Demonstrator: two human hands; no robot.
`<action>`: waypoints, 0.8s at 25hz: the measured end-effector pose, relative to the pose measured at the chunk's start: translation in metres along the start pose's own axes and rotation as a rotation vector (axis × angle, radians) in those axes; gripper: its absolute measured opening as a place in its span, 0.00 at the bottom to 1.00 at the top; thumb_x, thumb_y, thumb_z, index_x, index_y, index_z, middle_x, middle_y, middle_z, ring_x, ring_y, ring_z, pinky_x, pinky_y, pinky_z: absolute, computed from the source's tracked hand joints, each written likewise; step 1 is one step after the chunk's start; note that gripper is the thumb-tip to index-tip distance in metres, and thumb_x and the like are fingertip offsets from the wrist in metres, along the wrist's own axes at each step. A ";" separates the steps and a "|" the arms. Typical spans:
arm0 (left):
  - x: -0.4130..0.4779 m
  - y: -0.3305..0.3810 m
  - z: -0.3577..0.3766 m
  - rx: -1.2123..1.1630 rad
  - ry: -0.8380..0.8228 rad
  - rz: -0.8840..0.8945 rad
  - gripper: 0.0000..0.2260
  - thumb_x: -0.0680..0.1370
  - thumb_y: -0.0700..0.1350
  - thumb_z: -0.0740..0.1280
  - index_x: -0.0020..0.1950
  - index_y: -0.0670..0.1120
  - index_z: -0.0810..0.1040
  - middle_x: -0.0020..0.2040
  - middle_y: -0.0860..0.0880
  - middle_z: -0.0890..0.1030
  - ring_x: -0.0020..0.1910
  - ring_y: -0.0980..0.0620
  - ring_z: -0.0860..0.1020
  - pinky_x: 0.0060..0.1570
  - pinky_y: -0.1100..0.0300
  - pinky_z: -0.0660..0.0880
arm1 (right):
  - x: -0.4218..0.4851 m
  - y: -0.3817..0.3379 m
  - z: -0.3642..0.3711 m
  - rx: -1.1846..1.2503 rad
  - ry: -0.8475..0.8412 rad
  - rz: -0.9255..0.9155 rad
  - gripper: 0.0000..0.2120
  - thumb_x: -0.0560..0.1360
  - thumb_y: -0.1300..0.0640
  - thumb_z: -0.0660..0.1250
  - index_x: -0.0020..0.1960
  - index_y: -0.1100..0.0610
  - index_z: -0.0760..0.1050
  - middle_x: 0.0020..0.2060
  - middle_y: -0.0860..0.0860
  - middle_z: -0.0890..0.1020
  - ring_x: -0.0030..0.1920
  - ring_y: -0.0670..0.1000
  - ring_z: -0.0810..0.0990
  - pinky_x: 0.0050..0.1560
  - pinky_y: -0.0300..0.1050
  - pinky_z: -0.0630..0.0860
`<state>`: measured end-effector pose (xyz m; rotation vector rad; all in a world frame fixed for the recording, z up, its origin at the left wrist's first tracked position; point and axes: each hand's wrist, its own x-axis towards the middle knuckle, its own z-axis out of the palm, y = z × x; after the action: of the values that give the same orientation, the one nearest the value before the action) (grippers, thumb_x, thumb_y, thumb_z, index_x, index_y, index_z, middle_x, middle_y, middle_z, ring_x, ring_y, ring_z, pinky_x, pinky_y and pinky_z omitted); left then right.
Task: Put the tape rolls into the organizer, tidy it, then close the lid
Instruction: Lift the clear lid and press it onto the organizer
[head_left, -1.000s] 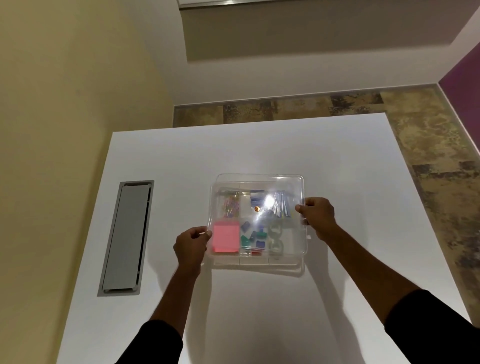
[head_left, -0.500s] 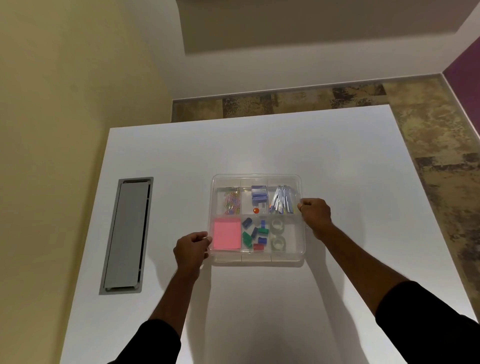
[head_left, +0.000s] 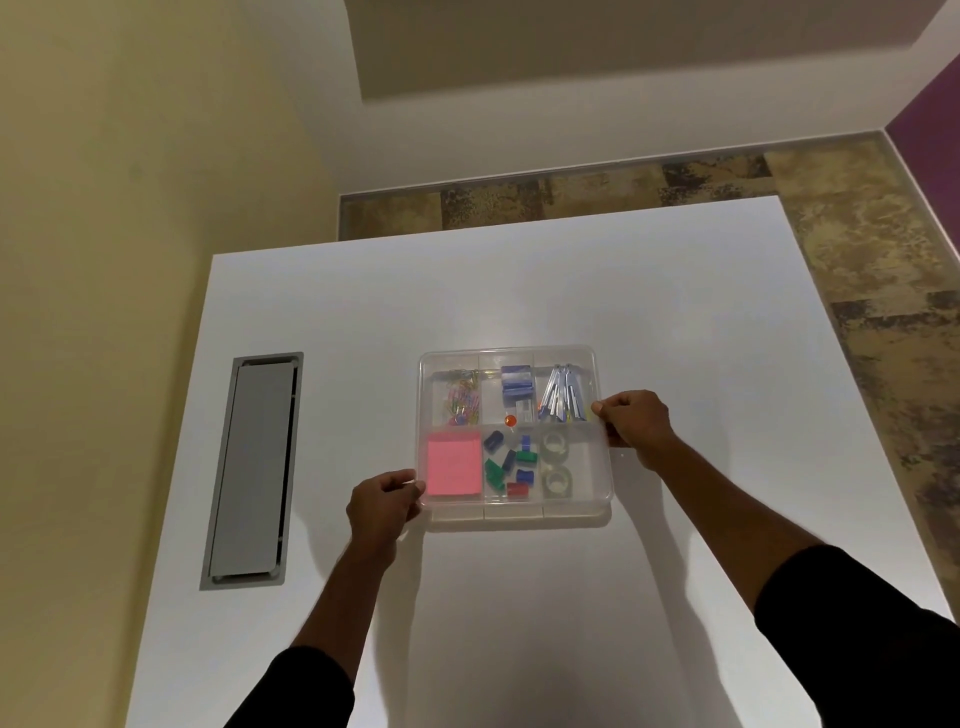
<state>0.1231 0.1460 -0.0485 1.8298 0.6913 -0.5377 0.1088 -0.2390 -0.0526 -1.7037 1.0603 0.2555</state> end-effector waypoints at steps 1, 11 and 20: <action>-0.001 -0.001 0.001 -0.021 -0.003 -0.012 0.13 0.77 0.35 0.78 0.61 0.38 0.86 0.48 0.39 0.87 0.46 0.41 0.86 0.55 0.44 0.86 | -0.002 0.002 0.001 0.009 0.012 0.002 0.09 0.78 0.58 0.77 0.46 0.64 0.84 0.46 0.64 0.87 0.43 0.60 0.87 0.46 0.57 0.88; 0.002 -0.010 0.013 0.002 0.025 -0.043 0.04 0.80 0.34 0.73 0.54 0.38 0.84 0.46 0.40 0.85 0.38 0.45 0.83 0.53 0.43 0.86 | -0.040 0.057 0.002 0.049 -0.065 0.092 0.09 0.74 0.57 0.80 0.50 0.58 0.83 0.48 0.60 0.88 0.49 0.63 0.89 0.50 0.58 0.87; -0.002 -0.011 0.012 -0.027 0.035 -0.035 0.03 0.80 0.34 0.73 0.53 0.38 0.84 0.46 0.40 0.84 0.38 0.46 0.82 0.46 0.51 0.86 | -0.065 0.077 -0.006 0.132 -0.184 0.126 0.13 0.72 0.66 0.81 0.55 0.65 0.83 0.52 0.64 0.86 0.42 0.56 0.89 0.47 0.49 0.88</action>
<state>0.1135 0.1372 -0.0592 1.8087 0.7526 -0.5182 0.0118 -0.2133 -0.0603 -1.4688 1.0253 0.4065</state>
